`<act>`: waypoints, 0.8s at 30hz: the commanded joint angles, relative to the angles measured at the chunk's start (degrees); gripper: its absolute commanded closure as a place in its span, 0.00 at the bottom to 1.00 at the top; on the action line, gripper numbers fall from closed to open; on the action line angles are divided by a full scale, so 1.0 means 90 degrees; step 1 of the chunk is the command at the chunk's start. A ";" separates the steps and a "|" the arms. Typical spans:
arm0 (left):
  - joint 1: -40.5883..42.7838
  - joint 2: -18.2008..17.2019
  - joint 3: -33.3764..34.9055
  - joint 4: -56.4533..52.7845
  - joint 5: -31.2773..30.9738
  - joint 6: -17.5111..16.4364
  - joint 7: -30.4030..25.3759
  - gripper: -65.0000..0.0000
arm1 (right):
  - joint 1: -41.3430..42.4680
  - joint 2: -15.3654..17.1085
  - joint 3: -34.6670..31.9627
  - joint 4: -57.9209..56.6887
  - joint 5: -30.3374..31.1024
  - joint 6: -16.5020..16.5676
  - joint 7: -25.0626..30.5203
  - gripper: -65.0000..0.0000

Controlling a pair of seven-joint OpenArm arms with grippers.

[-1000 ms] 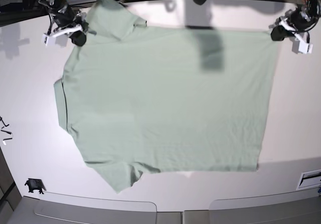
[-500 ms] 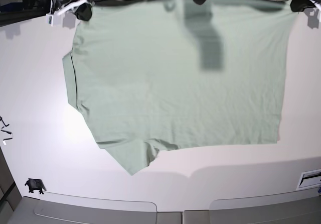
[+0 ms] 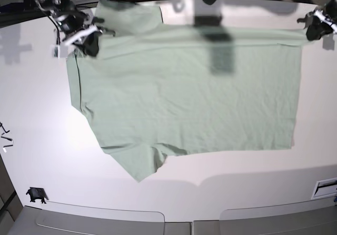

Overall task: Fold the T-shirt properly
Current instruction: 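Lower the shirt edge and release it with both grippers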

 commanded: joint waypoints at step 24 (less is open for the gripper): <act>-0.1022 -0.0474 0.0474 -0.0466 0.0719 0.0481 -0.1100 1.00 | 0.1683 0.0049 -0.0398 -0.1484 -0.0976 -0.0515 0.0498 1.00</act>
